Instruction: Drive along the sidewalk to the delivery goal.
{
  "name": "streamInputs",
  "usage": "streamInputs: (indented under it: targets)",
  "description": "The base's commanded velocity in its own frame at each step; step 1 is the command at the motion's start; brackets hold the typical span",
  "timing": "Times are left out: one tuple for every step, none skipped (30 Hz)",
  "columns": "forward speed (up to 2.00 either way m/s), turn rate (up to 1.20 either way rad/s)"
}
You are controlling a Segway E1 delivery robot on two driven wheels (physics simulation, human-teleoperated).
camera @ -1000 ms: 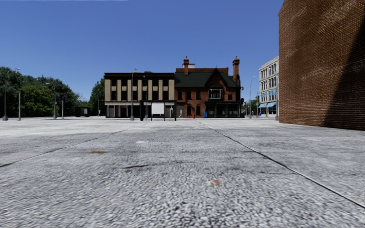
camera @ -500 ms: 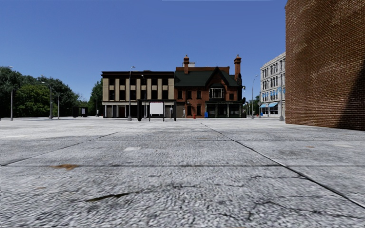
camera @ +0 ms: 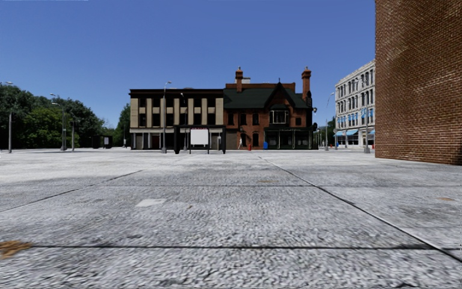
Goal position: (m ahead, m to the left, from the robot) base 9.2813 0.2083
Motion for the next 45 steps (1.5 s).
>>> streamInputs:
  targets:
    - [2.00, 0.00]
    - [2.00, 0.00]
    - [2.00, 0.00]
    - [2.00, 0.00]
    - [2.00, 0.00]
    - [2.00, 0.00]
    - [2.00, 0.00]
    - [2.00, 0.00]
    - [2.00, 0.00]
    - [2.00, 0.00]
    - [2.00, 0.00]
    - [2.00, 0.00]
    - [2.00, 0.00]
    - [2.00, 0.00]
    - [2.00, 0.00]
    - [2.00, 0.00]
    - [2.00, 0.00]
    - [2.00, 0.00]
    - [2.00, 0.00]
    - [2.00, 0.00]
    - [2.00, 0.00]
    - [2.00, 0.00]
    - [2.00, 0.00]
    - [2.00, 0.00]
    - [2.00, 0.00]
    - [2.00, 0.00]
    - [2.00, 0.00]
    - [2.00, 0.00]
    - [2.00, 0.00]
    - [2.00, 0.00]
    - [2.00, 0.00]
    - [2.00, 0.00]
    - [2.00, 0.01]
    - [2.00, 0.05]
    - [2.00, 0.06]
    - [2.00, 0.06]
    - [2.00, 0.06]
    - [2.00, 0.06]
    - [2.00, 0.06]
    - [2.00, 0.06]
    - [2.00, 0.06]
    - [2.00, 0.06]
    - [2.00, 0.06]
    - [2.00, 0.06]
    - [2.00, 0.06]
